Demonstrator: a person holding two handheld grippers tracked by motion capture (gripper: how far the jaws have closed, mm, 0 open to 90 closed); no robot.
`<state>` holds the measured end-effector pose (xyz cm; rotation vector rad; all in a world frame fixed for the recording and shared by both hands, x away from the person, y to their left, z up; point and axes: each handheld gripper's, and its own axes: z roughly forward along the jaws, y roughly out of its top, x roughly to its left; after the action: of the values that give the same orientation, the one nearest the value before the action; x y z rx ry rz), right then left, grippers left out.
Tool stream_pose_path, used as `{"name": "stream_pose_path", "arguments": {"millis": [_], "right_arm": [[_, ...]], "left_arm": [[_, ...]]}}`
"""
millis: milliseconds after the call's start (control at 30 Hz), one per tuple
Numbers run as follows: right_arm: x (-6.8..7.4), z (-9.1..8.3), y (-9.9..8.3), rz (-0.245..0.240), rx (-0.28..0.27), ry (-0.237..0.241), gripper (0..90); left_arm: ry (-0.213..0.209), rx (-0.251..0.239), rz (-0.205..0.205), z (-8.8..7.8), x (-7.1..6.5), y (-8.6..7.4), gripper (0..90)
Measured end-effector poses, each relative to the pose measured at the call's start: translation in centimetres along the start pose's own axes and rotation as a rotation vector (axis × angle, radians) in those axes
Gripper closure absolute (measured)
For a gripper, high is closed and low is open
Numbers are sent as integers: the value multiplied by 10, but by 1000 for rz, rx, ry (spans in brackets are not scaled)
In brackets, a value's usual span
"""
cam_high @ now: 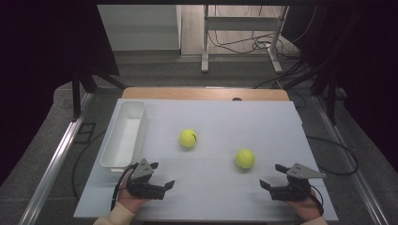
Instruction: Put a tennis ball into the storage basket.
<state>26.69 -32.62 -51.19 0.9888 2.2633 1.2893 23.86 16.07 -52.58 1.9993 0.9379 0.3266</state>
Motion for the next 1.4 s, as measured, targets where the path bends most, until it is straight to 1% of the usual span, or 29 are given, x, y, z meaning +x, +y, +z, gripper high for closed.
{"name": "stream_pose_path", "arguments": {"millis": [100, 233, 300, 367, 433, 467, 533, 667, 767, 900, 1033, 1167, 1267, 1400], "right_arm": [[-2, 2, 0, 4, 11, -1, 105], [-3, 5, 1, 4, 17, 4, 106], [-3, 5, 1, 0, 25, 7, 106], [-2, 5, 1, 0, 27, 4, 106], [-1, 4, 1, 0, 25, -4, 106], [-1, 4, 1, 2, 20, 0, 107], [0, 5, 2, -8, 25, 1, 107], [1, 5, 2, -10, 24, 3, 107], [0, 5, 1, -7, 26, 0, 107], [1, 4, 1, -14, 35, -6, 108], [1, 4, 1, -16, 28, -10, 110], [2, 5, 2, -18, 29, -6, 110], [1, 4, 1, -18, 31, -9, 111], [1, 4, 1, -19, 29, -9, 116]], "left_arm": [[-6, -5, -17, 0, 1, 0, 80], [0, 2, -23, 0, 3, -2, 80], [4, -3, -29, -1, 4, -1, 80], [-2, -11, -39, -1, 4, 0, 80], [-3, -10, -31, -1, 3, 0, 80], [-2, -9, -28, -1, 3, 0, 80], [0, -12, -28, -1, 2, 0, 80], [-2, -14, -32, -1, 2, 1, 81], [-4, -8, -26, 0, 1, 2, 82], [-2, 0, -23, 1, 1, 4, 84], [-4, 2, -19, 1, -1, 7, 84], [-13, -4, -27, 0, -2, 11, 84], [-26, 5, -32, 1, -2, 13, 84], [-25, 11, -31, 2, -3, 15, 83]]}}
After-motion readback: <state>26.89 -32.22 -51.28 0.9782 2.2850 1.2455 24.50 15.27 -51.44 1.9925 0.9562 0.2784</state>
